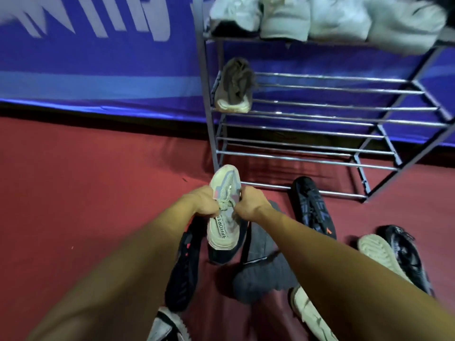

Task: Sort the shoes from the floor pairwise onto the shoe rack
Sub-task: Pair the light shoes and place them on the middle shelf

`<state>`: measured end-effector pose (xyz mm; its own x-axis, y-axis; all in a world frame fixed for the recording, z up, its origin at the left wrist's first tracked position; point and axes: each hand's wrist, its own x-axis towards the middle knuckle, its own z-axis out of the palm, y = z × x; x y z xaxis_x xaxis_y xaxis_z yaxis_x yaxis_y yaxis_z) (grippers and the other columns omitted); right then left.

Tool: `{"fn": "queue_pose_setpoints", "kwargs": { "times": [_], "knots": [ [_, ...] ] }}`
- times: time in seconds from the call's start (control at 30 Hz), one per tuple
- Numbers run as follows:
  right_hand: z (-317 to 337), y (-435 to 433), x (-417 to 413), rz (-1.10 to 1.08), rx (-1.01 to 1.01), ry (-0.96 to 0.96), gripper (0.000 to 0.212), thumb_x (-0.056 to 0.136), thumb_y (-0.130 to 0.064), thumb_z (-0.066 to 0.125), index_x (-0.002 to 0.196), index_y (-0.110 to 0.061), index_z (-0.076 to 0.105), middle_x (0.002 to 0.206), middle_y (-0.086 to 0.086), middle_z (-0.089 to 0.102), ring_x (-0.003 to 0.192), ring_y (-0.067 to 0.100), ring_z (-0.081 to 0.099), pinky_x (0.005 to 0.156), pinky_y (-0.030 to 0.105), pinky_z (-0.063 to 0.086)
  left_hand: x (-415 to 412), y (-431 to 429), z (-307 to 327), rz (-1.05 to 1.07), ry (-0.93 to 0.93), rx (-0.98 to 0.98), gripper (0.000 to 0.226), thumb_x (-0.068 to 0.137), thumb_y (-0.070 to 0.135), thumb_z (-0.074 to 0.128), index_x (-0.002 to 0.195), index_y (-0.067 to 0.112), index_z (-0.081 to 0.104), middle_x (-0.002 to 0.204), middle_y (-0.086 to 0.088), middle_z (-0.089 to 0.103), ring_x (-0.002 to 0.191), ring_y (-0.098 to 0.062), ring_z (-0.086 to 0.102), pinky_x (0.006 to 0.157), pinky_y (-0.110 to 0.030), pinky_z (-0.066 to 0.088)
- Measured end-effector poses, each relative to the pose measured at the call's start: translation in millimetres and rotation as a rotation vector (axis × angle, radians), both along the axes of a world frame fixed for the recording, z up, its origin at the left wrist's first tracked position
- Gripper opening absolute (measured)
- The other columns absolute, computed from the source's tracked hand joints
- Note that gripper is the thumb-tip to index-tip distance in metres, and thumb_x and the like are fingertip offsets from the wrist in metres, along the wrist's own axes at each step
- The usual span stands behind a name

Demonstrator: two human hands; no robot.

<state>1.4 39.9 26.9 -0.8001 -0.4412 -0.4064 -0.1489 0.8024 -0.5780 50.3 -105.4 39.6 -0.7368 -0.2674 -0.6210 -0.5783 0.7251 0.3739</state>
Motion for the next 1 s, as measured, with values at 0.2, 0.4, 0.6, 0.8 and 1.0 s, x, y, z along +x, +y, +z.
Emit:
{"fn": "queue_pose_setpoints", "kwargs": {
  "times": [0.2,0.4,0.6,0.8,1.0],
  "knots": [
    [66.0,51.8,3.3,-0.041,-0.018,0.093,0.041,0.086,-0.017,0.068,0.125,-0.009,0.059,0.121,0.011,0.066,0.110,0.030,0.063,0.079,0.030,0.050,-3.6,46.2,66.9,-0.080,0.057,-0.040,0.033,0.068,0.012,0.072,0.101,0.005,0.069,0.095,-0.007,0.069,0.081,-0.023,0.065,0.065,-0.029,0.052],
    [118.7,99.4,3.2,-0.069,-0.090,0.212,0.044,0.086,-0.023,0.066,0.128,-0.011,0.060,0.120,0.010,0.069,0.110,0.029,0.064,0.087,0.033,0.052,-7.9,84.5,117.7,-0.089,0.126,0.030,0.048,0.055,0.014,0.068,0.101,0.002,0.068,0.092,-0.016,0.073,0.066,-0.023,0.060,0.058,-0.030,0.047],
    [168.6,132.6,-4.3,-0.103,-0.230,0.248,0.053,0.077,-0.020,0.069,0.129,-0.013,0.061,0.109,0.007,0.073,0.101,0.027,0.069,0.086,0.040,0.057,-13.0,112.5,174.9,-0.076,0.195,0.051,0.034,0.065,0.007,0.065,0.097,-0.004,0.066,0.070,-0.011,0.061,0.056,-0.023,0.055,0.053,-0.026,0.044],
    [193.7,138.9,-10.8,-0.166,-0.469,0.172,0.069,0.063,-0.021,0.068,0.131,-0.014,0.059,0.118,-0.002,0.071,0.106,0.016,0.067,0.095,0.039,0.055,-17.4,113.9,202.1,0.086,0.499,0.138,0.025,0.078,-0.002,0.062,0.060,0.013,0.054,0.056,0.002,0.050,0.048,-0.009,0.043,0.033,-0.011,0.028],
    [186.0,123.3,-21.1,-0.130,-0.599,0.118,0.076,0.070,-0.031,0.081,0.138,-0.019,0.052,0.130,-0.007,0.064,0.115,0.013,0.064,0.101,0.040,0.052,-28.6,89.8,185.1,0.260,0.605,0.359,0.017,0.075,0.010,0.067,0.060,0.014,0.060,0.059,0.004,0.059,0.064,-0.012,0.052,0.055,-0.017,0.043]
  ]
}}
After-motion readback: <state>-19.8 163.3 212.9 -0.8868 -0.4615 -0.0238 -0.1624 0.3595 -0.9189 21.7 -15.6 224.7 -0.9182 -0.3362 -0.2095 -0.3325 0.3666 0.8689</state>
